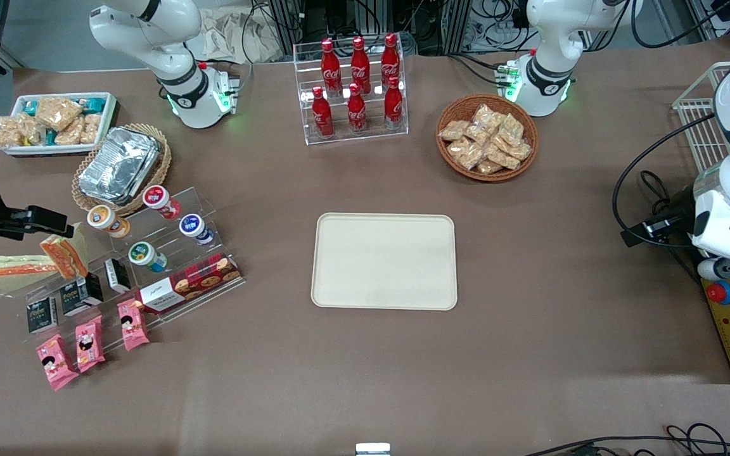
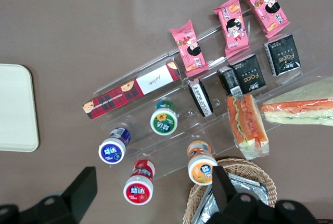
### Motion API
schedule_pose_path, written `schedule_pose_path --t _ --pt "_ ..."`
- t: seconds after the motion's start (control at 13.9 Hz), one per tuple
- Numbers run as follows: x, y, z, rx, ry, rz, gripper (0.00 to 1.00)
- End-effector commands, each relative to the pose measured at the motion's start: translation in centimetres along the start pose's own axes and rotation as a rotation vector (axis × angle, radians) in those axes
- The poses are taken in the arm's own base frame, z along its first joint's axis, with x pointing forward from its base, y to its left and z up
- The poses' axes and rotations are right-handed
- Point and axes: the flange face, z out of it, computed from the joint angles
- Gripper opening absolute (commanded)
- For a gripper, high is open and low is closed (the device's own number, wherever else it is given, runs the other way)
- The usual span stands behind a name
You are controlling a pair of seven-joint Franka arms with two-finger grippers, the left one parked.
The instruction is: Place sandwich on tray
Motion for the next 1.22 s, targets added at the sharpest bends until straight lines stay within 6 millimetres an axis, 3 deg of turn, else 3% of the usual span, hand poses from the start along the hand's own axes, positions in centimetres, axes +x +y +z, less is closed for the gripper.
schedule_pose_path --t 0.0,0.43,0.65,0.79,0.93,1.15 --pt "-0.3 0.7 -0.4 0.005 -0.002 0.022 0.98" --pt "-1.2 7.6 -0.7 0.020 0.004 0.177 0.98" --pt "-1.1 8.2 -0.5 0.002 -0.003 0.353 0.98" --pt "-1.7 10.4 -0.6 -0.006 0.000 0.469 0.98" --pt "-1.7 11.1 -0.5 -0.012 0.000 0.626 0.98" --pt "-1.4 13.5 1.1 -0.099 -0.016 0.746 0.98"
